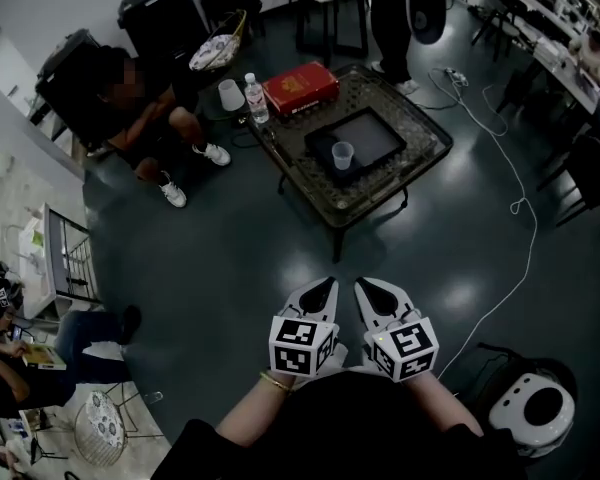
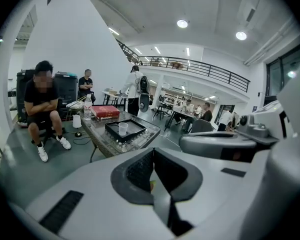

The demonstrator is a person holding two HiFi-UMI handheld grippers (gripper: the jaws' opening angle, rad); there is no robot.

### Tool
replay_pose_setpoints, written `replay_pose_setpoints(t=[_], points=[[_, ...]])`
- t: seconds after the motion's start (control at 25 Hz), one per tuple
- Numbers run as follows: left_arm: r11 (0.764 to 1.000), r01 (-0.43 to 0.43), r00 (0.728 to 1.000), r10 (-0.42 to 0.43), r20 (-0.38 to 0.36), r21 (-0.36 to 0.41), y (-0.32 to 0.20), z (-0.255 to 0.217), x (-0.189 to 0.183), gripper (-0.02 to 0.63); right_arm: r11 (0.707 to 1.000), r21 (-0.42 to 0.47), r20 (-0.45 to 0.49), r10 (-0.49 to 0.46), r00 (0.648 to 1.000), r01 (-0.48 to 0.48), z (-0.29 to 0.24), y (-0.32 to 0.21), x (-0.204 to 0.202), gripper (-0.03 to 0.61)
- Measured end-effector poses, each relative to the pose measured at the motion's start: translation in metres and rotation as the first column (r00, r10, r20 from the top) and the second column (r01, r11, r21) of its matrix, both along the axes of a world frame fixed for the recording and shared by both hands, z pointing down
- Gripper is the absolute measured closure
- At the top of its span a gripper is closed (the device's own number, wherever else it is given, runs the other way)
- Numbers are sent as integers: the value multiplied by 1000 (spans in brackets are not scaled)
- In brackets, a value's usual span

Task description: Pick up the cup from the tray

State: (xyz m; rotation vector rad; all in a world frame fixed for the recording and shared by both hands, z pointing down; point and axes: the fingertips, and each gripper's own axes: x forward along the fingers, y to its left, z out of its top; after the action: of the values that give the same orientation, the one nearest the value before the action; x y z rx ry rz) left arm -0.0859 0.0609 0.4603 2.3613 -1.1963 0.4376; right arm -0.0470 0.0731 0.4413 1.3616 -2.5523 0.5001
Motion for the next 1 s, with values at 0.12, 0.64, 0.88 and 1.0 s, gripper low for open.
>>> replay_pose_setpoints(t=[0.12,0.64,0.88,1.0], points=[[1000,-10,1000,10,-2,3,-15,2,-5,602,1000,5,-7,1,1000,-1,2,-17,-7,566],[1000,-25,1000,25,-8,-19,-60,11,-25,602,999,-3,-11,34,999,-34,2,-62,-21,567],[999,-18,1000,18,-9,-33,-73,15,-25,602,998,-27,-15,54,998,-54,6,-71,-13,568],[999,-14,1000,13,-9,-34,-81,17,-21,601,998,-31,-17,51,999,-51,8,-80,-9,567]])
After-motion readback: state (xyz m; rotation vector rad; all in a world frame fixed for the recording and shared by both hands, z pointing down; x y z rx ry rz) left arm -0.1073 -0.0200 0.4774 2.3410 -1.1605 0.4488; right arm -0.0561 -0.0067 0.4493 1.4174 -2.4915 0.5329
